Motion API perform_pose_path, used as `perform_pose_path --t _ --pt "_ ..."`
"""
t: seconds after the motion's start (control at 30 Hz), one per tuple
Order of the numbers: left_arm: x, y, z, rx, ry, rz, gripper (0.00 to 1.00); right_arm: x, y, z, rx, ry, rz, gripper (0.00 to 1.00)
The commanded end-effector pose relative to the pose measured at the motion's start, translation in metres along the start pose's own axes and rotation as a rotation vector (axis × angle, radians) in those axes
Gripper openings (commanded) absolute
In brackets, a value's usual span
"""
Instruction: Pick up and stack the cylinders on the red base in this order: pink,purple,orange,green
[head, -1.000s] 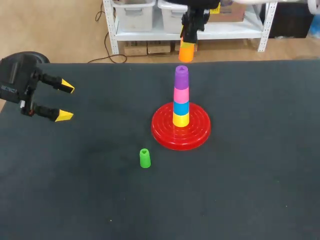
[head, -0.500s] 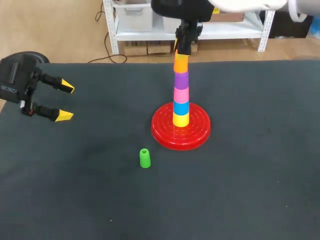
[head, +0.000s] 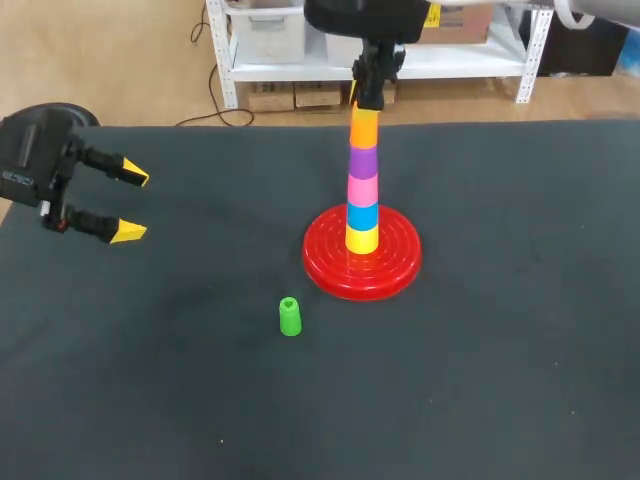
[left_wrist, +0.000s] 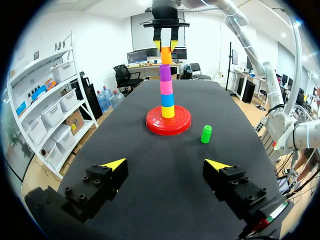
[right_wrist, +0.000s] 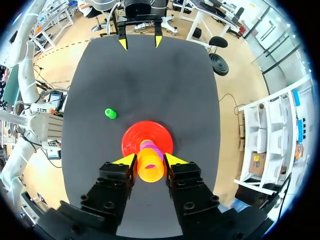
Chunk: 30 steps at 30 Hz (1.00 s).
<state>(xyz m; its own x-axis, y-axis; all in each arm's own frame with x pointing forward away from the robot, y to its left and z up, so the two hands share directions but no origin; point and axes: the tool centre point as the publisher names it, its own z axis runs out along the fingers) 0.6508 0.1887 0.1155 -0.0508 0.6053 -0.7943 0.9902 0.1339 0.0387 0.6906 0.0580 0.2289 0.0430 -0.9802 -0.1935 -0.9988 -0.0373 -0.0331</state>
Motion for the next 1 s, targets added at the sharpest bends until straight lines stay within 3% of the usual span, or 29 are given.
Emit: perform_pose_path --t 0.03,1.0 --pt "0.001 0.000 0.000 -0.002 -0.004 0.003 1.00 0.001 -0.002 0.002 -0.008 -0.003 -0.003 0.00" --pt "0.001 0.000 0.000 -0.002 -0.004 0.003 1.00 0.005 -0.003 0.016 -0.035 -0.007 0.002 0.00"
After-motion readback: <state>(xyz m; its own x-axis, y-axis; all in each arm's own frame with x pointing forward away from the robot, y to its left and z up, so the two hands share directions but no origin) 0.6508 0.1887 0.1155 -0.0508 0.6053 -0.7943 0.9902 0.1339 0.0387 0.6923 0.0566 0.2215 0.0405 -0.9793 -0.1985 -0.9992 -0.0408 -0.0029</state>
